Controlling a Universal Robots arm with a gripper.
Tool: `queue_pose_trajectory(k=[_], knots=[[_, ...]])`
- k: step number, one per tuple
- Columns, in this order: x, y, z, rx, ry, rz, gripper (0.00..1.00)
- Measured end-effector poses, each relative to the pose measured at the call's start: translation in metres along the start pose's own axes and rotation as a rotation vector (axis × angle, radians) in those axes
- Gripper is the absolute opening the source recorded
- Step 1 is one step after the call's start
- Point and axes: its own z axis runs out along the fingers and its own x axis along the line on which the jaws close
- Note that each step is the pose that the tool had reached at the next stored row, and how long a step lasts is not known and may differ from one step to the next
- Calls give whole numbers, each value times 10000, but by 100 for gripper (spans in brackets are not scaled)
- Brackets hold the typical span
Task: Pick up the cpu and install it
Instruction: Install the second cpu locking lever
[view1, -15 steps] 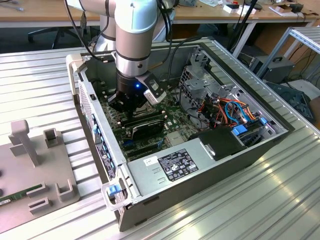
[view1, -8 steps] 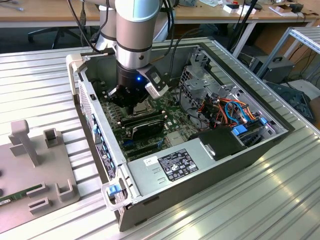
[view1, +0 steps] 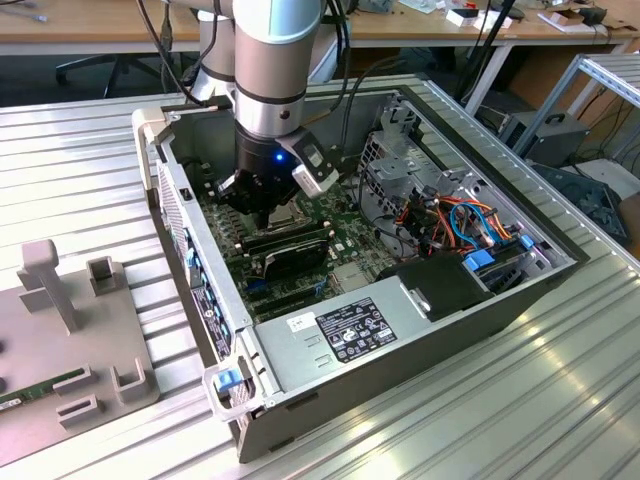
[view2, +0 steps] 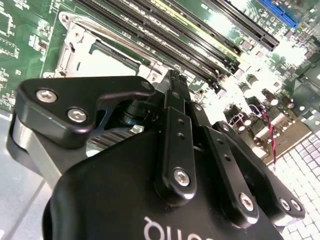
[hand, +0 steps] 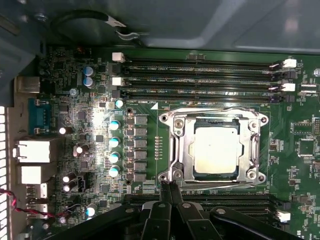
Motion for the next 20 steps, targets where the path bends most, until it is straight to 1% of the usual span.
queue_pose_trajectory(k=[1, 3, 9, 12, 16, 20], knots=[[-13, 0, 0, 0, 1, -1, 11], [-72, -1, 3, 0, 0, 0, 11], [-199, -2, 9, -1, 0, 1, 11], [-275, -3, 13, 0, 0, -1, 11], [-315, -3, 15, 0, 0, 2, 11], [-378, -4, 17, 0, 0, 0, 11]])
